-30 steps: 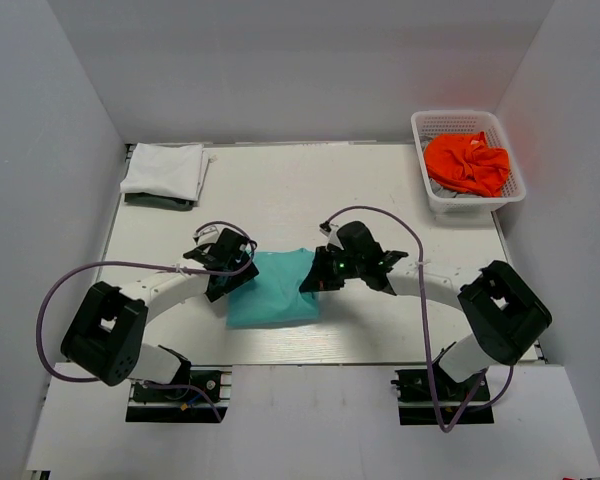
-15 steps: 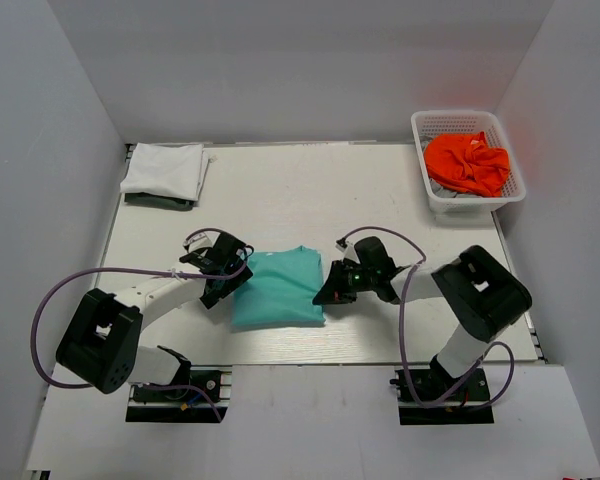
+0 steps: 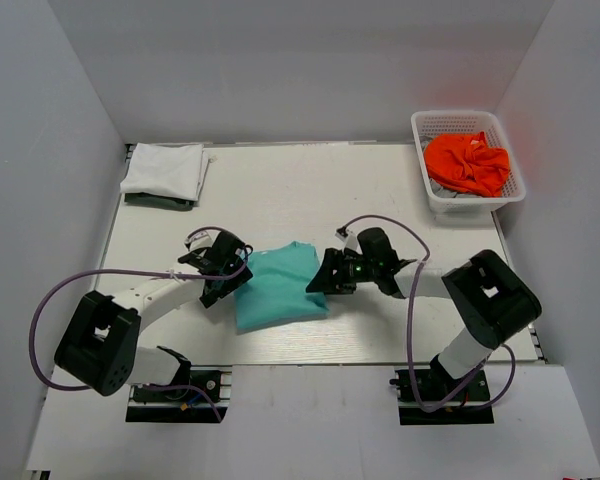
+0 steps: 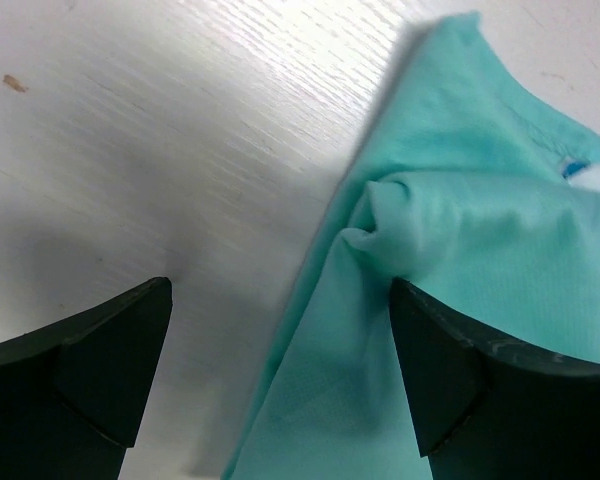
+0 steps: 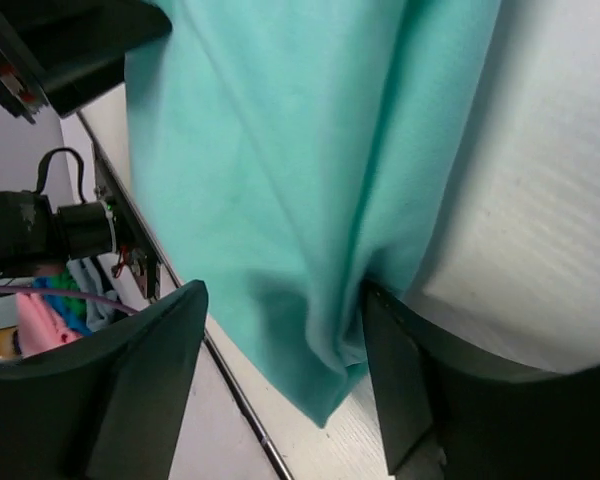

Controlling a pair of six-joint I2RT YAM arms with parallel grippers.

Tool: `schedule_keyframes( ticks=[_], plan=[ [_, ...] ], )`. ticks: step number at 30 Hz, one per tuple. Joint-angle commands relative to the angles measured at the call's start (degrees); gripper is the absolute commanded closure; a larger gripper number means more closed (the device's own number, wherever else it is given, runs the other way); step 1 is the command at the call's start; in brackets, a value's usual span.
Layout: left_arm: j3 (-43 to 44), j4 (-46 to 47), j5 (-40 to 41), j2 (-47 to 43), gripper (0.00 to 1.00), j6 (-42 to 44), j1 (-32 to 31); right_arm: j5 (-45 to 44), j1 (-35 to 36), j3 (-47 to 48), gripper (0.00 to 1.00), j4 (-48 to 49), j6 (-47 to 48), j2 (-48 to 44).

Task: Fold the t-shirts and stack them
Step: Smooth out wrinkles on the folded tshirt, then put the neatly folded tshirt into the corner of the board with the left arm

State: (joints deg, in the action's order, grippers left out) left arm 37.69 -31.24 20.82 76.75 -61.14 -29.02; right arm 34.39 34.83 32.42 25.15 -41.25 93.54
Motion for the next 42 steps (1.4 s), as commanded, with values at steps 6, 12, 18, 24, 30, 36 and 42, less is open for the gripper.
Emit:
schedule_keyframes(
  ticks=[6, 12, 18, 24, 30, 36, 42],
  plan=[
    [-0.16, 5.22, -8.59, -7.32, 0.00, 10.25, -0.25, -7.41, -0.29, 7.47, 0.15, -19.16, 7.77, -7.40],
    [-2.10, 5.50, -12.73, -6.17, 0.00, 11.57, -0.78, -11.10, -0.29, 8.53, 0.10, -23.39, 9.35, -8.02],
    [-6.13, 8.12, -13.35, -4.60, 0.00, 11.66, -0.78, -12.42, -0.46, 9.41, 0.10, -24.97, 10.76, -9.43],
    [-8.25, 14.63, -15.46, 0.14, 0.10, 14.04, -1.83, -12.42, -0.64, 10.29, 0.10, -25.06, 10.84, -8.72],
    [-3.86, 8.84, -7.40, 9.80, 0.44, 12.11, -4.55, -16.18, -0.73, 9.85, 0.10, -25.06, 10.49, -10.74],
    [2.38, 1.63, 1.40, 14.29, 0.86, 10.61, -6.22, -21.73, -1.61, 9.94, 0.10, -28.93, 10.93, -11.53],
    [9.76, -2.85, 9.48, 15.01, 1.00, 9.90, -5.71, -21.82, -2.66, 8.97, 0.10, -28.58, 10.41, -12.94]
  ],
)
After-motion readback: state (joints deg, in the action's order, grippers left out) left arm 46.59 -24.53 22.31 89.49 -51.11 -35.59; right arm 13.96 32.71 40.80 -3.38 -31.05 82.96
